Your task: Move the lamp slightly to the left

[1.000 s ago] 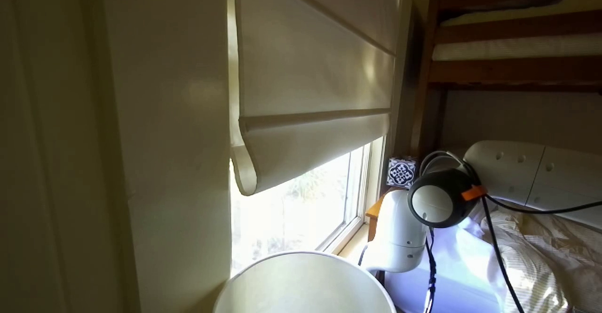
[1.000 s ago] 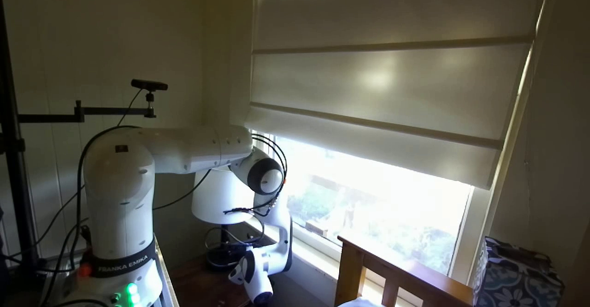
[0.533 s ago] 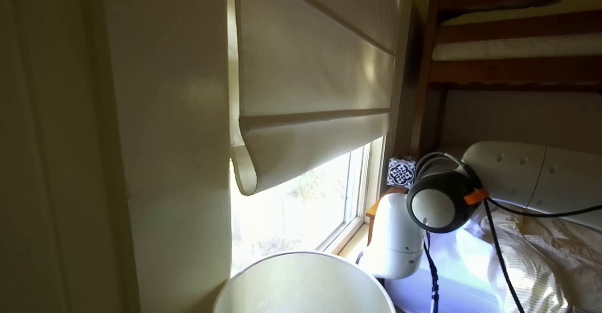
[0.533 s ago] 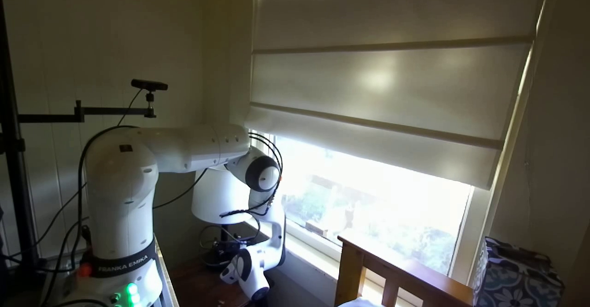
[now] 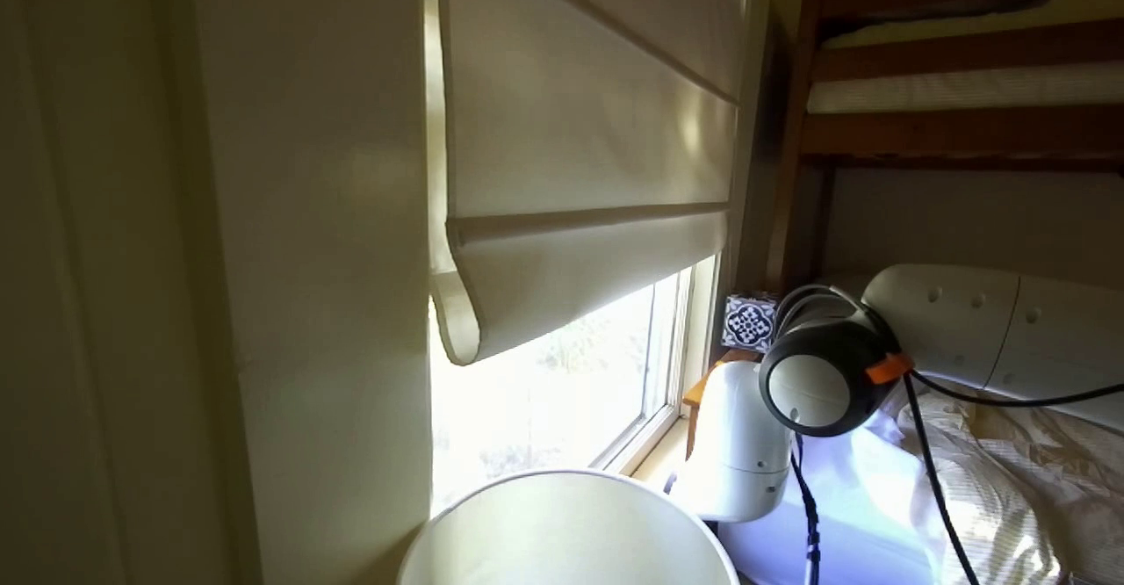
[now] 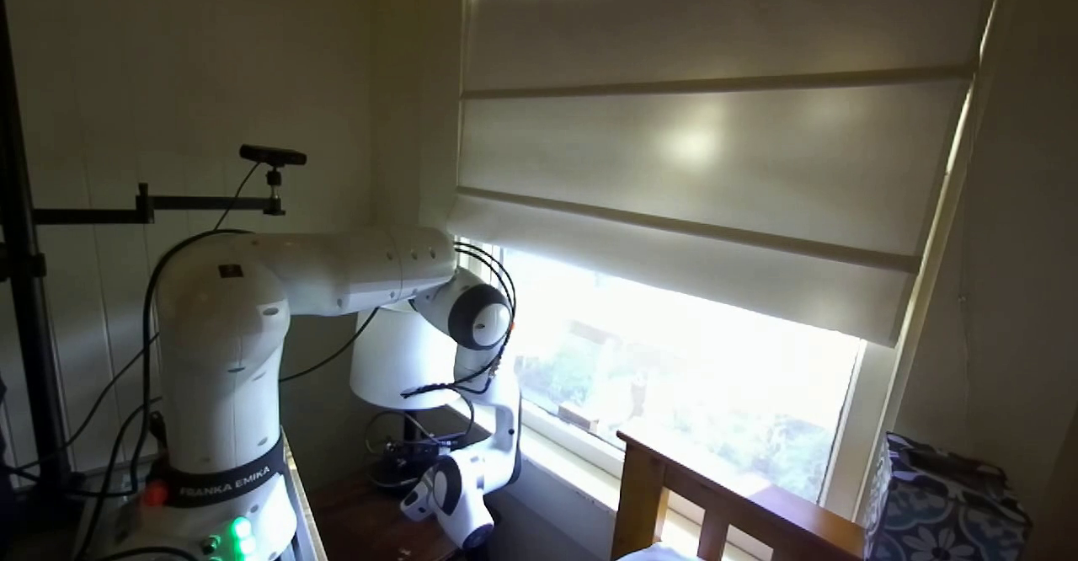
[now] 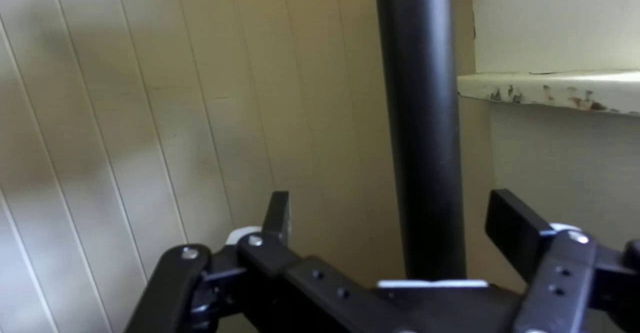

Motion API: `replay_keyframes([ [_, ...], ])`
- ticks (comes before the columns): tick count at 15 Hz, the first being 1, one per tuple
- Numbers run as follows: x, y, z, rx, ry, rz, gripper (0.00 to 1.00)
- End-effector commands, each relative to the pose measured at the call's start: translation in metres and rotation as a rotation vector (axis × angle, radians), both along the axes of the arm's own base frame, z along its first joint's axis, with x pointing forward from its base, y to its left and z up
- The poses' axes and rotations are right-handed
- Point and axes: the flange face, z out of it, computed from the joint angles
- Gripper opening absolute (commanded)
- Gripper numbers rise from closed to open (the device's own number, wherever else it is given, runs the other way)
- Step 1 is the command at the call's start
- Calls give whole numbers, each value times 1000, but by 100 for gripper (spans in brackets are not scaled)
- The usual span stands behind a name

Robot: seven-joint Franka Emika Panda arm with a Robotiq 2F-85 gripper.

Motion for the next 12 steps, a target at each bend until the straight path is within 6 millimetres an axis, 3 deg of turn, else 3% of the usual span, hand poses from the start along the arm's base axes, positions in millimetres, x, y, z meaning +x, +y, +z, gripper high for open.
replay_keyframes([
  [1,4,3,0,-33,-27,-110,100],
  [5,3,13,-1,-49,-78,-239,100],
  [12,-3,24,-1,-22,-129,-273,100],
])
